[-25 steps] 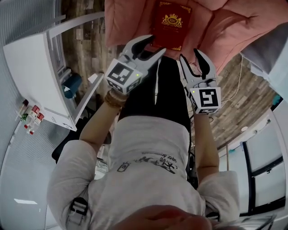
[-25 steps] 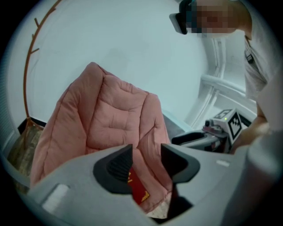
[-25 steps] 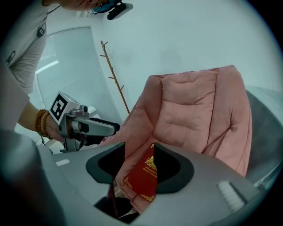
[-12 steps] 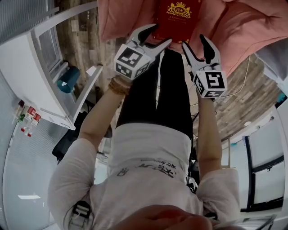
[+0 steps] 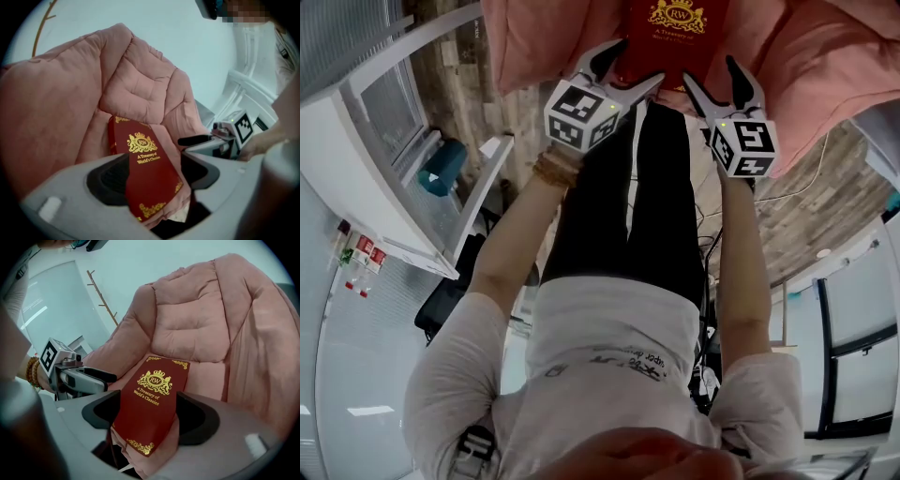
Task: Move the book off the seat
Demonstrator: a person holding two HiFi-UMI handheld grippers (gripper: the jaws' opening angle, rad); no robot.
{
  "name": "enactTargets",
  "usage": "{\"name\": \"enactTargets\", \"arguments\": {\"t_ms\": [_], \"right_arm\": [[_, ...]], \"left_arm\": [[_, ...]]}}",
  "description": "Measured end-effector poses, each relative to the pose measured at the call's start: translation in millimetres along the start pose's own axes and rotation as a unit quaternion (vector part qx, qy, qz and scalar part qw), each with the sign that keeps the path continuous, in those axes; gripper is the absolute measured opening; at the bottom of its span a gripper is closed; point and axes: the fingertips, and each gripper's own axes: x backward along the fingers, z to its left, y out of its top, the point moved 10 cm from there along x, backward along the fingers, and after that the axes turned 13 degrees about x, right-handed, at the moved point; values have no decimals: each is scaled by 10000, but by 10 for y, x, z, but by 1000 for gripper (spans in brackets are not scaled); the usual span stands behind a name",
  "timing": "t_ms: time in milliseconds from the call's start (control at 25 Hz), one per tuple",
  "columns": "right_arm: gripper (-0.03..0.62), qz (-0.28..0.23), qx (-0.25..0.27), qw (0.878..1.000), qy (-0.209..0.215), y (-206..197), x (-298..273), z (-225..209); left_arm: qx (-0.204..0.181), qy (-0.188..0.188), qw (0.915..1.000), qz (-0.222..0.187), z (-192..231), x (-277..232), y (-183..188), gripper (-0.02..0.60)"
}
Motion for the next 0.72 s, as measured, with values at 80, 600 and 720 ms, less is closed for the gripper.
{"name": "enactTargets", "arguments": {"t_ms": [80,600,720], "right_arm": [[391,50,-42,10000,66,-100,-96,-14],[499,227,-434,9981,375,-574,-566,-102],[497,253,-405,9981,385,-595,-631,-99]], "left_arm": [[26,43,10000,49,97,-80,-60,351],[152,201,9993,283,540,-439,-219,422],[114,224,9991,345,544,-490,-233,422]]}}
